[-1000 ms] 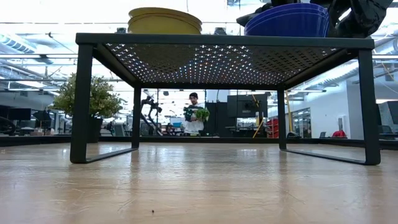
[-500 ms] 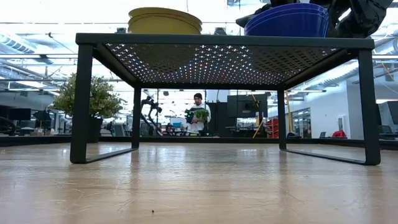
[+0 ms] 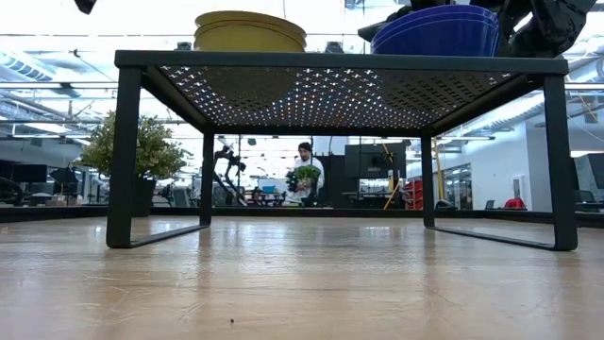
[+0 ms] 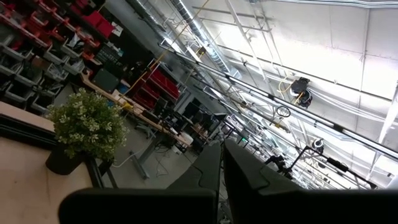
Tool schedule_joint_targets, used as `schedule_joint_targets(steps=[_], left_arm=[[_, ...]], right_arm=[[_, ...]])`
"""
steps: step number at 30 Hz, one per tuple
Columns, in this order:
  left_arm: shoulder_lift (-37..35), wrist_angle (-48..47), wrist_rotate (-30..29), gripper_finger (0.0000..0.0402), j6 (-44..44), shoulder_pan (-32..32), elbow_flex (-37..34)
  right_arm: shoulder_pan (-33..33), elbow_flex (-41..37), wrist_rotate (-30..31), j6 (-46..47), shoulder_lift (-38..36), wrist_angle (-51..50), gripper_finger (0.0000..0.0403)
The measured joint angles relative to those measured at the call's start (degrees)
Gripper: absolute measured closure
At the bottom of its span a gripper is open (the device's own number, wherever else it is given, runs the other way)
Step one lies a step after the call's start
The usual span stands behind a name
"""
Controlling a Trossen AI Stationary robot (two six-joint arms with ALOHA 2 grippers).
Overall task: Pick & Place Mini bowls
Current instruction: Return to Home Position
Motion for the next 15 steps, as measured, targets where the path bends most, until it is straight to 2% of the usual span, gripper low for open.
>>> schedule_joint_targets(steps=[9,15], left_arm=[[-14.92,14.91,-6.27,0.0325,1.54,0.00,-15.44],[-16.39,28.64,-8.95,0.0325,1.68,0.00,-28.01]], right_arm=[[0.00,0.00,0.04,-0.01,-0.01,0.00,0.0394],[0.00,0.00,-0.02,-0.01,0.00,0.16,0.0394]])
